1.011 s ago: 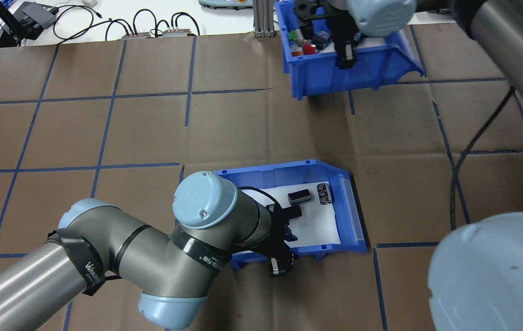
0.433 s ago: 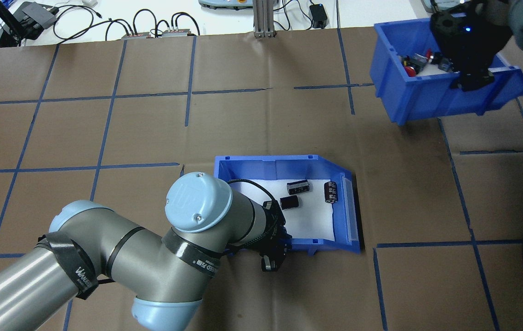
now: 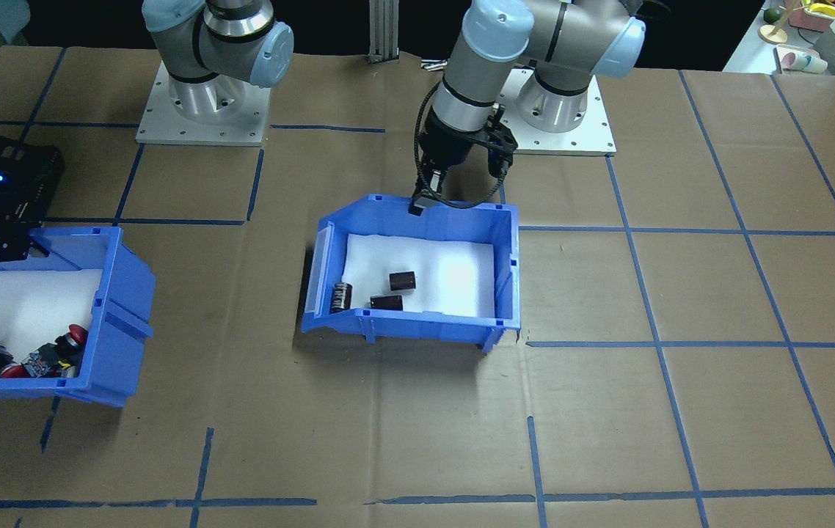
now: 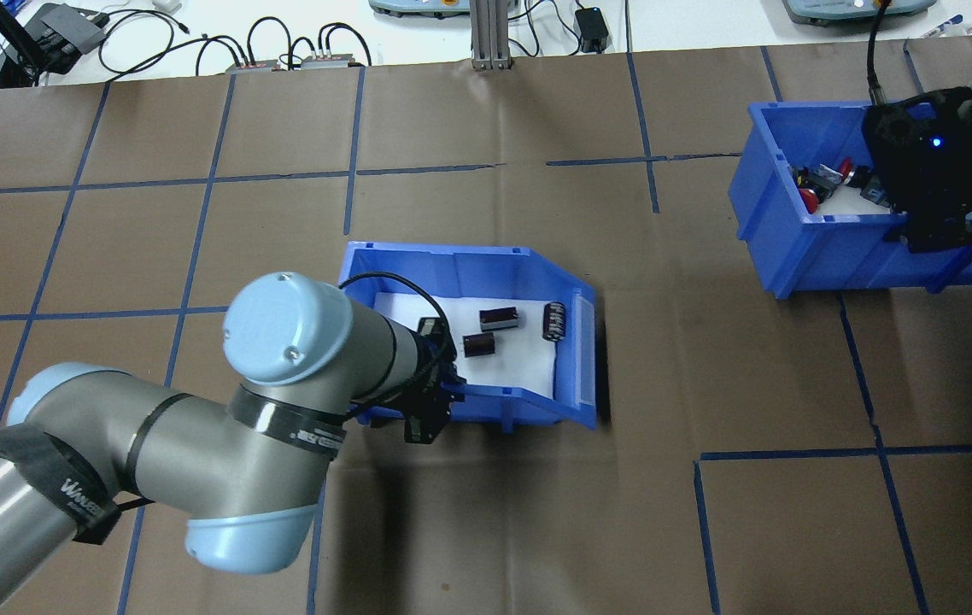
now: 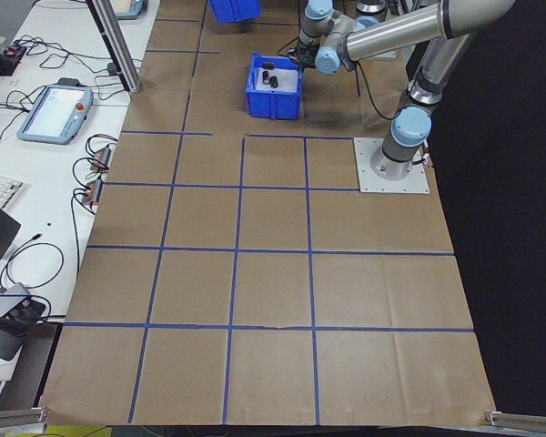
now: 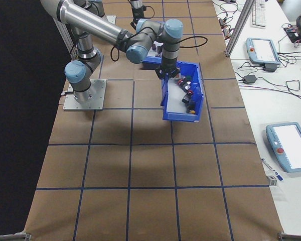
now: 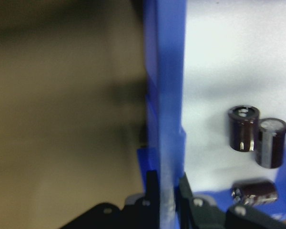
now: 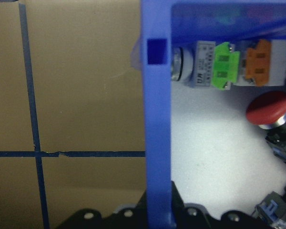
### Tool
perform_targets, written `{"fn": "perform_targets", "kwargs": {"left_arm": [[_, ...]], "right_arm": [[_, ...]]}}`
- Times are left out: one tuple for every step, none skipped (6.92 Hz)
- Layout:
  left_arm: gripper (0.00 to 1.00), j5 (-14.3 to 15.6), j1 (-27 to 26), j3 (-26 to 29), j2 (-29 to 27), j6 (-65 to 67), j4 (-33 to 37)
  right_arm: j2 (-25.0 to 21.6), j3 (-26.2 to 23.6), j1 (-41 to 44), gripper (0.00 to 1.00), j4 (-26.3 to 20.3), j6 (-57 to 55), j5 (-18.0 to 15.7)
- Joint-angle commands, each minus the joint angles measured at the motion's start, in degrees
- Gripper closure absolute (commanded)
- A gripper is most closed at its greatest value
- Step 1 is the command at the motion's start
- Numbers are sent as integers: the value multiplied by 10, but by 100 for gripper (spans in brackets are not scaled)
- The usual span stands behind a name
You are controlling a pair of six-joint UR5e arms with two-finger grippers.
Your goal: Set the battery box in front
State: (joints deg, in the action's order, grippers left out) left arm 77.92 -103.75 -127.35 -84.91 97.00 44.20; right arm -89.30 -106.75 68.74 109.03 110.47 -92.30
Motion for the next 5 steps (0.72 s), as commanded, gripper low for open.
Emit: {"fn": "perform_targets", "kwargs": {"left_arm": [[100,-24,128,22,16,-127,6],[100,-29,161,59,-5,-170,5],[100,-31,176,102,-23,-205,8],[100,-32,173,132,-52,-198,7],[100,-58,160,157,-88,-167,2]], "right_arm": [[-54,-75,-1,100,54,-3,-3],[-58,-76,-1,100,31,-3,-3],[-64,-76,0,100,-8,-3,-3],[-77,-76,0,100,-32,-3,-5],[-94,-77,1,100,-63,-4,-6]]}}
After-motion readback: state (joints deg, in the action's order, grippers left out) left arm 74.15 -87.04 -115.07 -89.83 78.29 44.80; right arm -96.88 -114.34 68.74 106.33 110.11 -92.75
